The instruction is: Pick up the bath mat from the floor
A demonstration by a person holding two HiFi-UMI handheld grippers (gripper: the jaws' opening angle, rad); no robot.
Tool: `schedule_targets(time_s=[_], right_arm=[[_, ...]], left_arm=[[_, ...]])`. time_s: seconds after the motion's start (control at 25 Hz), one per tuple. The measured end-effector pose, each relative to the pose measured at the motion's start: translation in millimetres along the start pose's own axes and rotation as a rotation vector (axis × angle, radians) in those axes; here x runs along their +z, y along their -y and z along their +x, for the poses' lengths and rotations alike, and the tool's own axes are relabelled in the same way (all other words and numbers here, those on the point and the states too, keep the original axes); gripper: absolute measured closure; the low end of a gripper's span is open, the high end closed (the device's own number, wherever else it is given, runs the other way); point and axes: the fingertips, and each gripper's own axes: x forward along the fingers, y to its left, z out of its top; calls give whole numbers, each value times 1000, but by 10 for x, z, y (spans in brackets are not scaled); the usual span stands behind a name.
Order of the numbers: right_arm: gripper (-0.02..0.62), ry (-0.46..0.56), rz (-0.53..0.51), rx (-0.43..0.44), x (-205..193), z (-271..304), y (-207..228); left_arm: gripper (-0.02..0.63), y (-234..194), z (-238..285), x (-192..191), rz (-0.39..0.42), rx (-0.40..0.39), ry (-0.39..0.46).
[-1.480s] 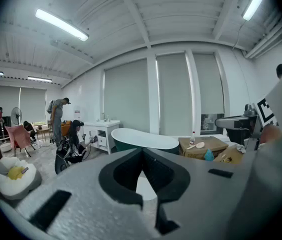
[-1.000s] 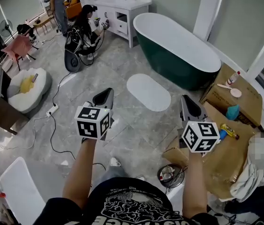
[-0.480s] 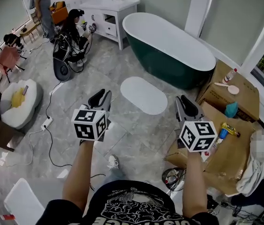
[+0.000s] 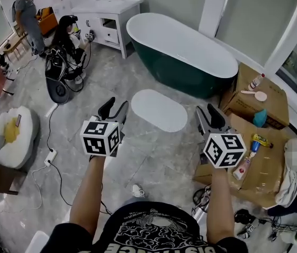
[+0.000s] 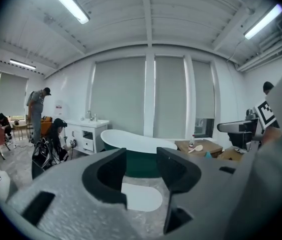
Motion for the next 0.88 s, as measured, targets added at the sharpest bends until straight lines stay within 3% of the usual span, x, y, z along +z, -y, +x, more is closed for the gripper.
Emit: schedule_targets(time_s=[0.32,0.88], right_arm=[[340,-4,5,-73,87,437,-260],[304,-10,4,-133,64,1034,-91]], left_arm=[[336,-616,279,37,-13,-71,4],[325,-995,962,44,-6,-113,-7]])
